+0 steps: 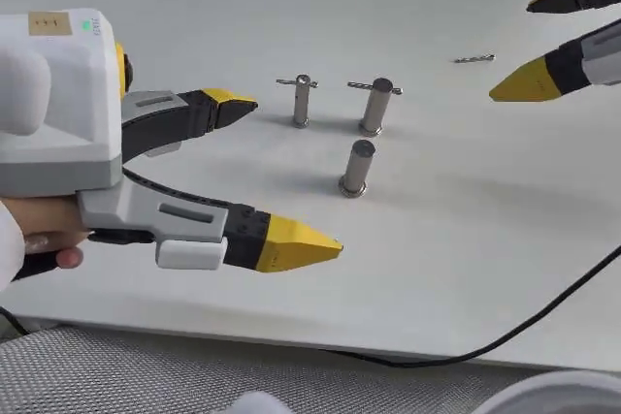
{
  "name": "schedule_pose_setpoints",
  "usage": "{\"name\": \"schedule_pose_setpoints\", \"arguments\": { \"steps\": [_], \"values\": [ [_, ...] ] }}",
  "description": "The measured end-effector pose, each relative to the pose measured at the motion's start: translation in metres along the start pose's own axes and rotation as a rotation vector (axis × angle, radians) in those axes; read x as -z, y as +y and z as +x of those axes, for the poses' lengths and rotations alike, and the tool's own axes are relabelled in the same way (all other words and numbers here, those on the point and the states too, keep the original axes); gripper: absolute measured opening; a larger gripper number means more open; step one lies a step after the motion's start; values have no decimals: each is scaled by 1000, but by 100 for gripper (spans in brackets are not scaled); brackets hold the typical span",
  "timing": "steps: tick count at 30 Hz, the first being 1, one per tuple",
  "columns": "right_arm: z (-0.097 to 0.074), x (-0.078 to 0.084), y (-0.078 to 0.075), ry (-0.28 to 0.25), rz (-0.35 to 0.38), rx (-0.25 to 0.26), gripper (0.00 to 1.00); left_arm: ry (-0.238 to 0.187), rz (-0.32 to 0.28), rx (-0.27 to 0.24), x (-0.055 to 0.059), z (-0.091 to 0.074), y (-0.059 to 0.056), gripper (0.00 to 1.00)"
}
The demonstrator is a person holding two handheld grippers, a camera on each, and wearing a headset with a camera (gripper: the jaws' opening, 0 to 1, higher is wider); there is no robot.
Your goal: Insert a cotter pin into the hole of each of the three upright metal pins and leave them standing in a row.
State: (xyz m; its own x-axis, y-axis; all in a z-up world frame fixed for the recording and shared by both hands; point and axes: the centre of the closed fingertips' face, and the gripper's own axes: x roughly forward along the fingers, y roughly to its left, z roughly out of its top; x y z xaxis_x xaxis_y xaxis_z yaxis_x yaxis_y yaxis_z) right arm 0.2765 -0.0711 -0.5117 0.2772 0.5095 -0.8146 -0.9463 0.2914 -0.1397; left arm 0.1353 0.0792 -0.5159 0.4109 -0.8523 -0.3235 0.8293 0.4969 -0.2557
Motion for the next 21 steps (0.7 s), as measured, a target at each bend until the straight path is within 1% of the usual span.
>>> {"name": "schedule_pose_setpoints", "arguments": {
  "steps": [1,2,3,4,5,6,7,8,9,11,12,14,15,18,21],
  "values": [
    [4,2,-5,19,-19,-2,65,-2,-2,-2,0,0,0,99],
    [5,6,-10,56,-51,1,65,-3,-1,-6,0,0,1,99],
    [7,8,-17,75,-67,12,65,-3,-1,-10,-1,0,2,99],
    [11,9,-22,84,-78,6,64,-5,-2,-12,-1,-1,2,99],
    [13,8,-26,77,-68,1,63,-7,-3,-12,-2,-1,2,99],
    [16,10,-31,86,-73,-12,62,-10,-4,-14,-3,-2,3,99],
    [18,12,-35,102,-75,-16,61,-12,-4,-15,-4,-2,3,99],
    [19,15,-41,131,-100,-25,59,-13,-4,-16,-6,-1,2,99],
    [20,17,-45,145,-119,-30,58,-14,-4,-17,-6,-1,2,99],
    [24,16,-55,151,-113,-29,56,-13,-5,-21,-6,-2,2,99],
    [26,16,-58,152,-119,-31,55,-11,-7,-23,-6,-2,2,99],
    [32,19,-63,173,-143,-45,50,-11,-9,-24,-6,-1,1,99],
    [36,25,-66,197,-153,-56,47,-11,-11,-25,-6,-1,1,99],
    [45,35,-74,245,-175,-54,41,-13,-14,-28,-6,0,0,99],
    [58,43,-82,265,-161,-59,33,-15,-19,-32,-7,-1,0,99]
  ]
}}
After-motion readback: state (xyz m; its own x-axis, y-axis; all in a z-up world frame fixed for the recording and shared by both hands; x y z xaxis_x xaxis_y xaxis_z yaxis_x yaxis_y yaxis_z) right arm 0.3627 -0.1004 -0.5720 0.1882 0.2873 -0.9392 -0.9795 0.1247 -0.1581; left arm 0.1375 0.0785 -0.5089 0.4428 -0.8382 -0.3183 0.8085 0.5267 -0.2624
